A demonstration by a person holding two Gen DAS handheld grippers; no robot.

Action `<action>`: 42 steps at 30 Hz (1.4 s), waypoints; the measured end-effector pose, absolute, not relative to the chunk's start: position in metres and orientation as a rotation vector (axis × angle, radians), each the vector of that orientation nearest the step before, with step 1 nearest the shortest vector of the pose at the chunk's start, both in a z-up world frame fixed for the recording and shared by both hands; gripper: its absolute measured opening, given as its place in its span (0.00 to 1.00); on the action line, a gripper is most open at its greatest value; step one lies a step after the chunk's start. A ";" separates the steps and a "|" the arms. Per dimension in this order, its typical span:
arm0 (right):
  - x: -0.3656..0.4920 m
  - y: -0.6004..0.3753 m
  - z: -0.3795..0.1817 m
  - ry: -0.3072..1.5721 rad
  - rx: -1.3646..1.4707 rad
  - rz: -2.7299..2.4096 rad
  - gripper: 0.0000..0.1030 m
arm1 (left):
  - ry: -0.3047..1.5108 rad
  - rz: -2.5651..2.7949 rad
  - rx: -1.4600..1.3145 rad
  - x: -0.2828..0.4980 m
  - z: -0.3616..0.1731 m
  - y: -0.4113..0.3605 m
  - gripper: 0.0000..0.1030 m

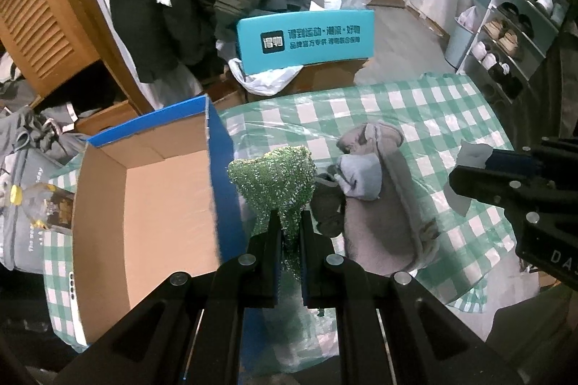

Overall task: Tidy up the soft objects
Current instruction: 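Carry the green mesh pad with the left gripper over the box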

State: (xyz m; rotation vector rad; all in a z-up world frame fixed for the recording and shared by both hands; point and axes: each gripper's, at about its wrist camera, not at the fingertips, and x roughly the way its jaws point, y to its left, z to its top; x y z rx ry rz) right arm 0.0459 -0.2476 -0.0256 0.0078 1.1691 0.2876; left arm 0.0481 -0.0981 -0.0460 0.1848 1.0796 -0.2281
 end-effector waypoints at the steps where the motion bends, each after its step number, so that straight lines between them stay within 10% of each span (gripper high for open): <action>1: 0.045 -0.244 -0.024 1.165 0.004 0.293 0.22 | 1.076 -0.225 0.184 0.047 -0.044 -0.095 0.08; 42: 0.054 -0.103 -0.006 1.153 -0.077 0.522 0.22 | 1.022 -0.050 0.074 0.030 -0.027 0.036 0.08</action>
